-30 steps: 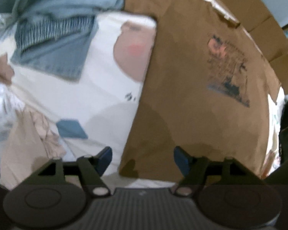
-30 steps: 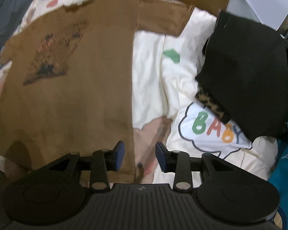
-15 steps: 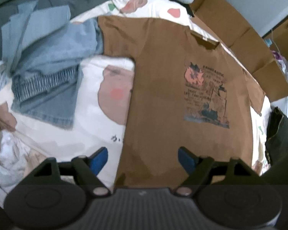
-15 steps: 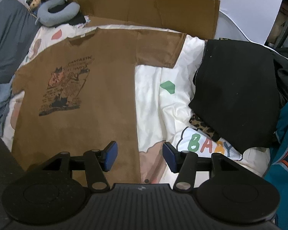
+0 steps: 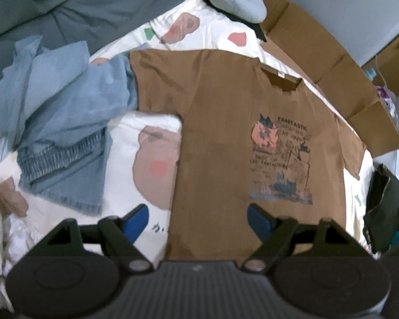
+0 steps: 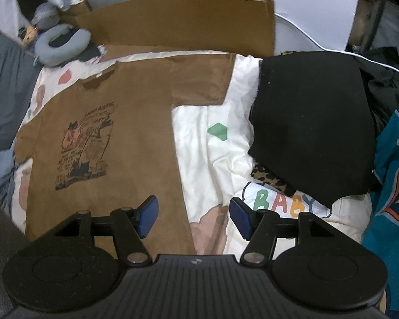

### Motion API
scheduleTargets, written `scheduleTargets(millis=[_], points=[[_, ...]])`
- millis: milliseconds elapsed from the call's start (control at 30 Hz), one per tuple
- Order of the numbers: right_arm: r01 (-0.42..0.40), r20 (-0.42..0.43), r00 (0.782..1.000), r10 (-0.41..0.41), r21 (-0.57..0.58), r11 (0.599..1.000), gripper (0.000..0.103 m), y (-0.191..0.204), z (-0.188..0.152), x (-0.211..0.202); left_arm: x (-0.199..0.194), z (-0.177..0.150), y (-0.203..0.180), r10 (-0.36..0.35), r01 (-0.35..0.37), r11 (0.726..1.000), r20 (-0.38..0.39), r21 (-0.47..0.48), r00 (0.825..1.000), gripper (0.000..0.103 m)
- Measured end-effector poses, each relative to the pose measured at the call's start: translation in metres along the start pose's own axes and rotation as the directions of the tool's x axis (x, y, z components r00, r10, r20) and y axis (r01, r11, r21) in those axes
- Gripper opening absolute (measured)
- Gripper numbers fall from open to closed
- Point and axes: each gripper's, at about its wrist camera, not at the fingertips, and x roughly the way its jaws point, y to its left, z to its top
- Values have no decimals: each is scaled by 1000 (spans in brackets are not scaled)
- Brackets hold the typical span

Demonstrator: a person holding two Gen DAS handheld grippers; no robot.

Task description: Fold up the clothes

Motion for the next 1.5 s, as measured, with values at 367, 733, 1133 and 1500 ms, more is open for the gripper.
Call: scheduleTargets(millis=[367, 733, 1133, 1500], points=[[-24, 17, 1000, 23, 31, 999, 66, -8, 37, 39, 44, 52, -37, -35, 32, 996, 31, 81, 999, 83], [-39, 24, 999, 38, 31, 999, 65, -14, 77, 95, 120, 98, -104, -106, 103, 969, 4, 224, 994, 83], [-24, 18, 1000, 24, 25, 999, 65, -25, 120, 164, 212, 132, -221, -196, 206, 881, -68, 427, 978, 83], [-14, -6, 1000, 14, -7, 1000, 65, -26, 163, 224, 278, 131, -318, -286, 285, 800, -82, 528, 955, 83]])
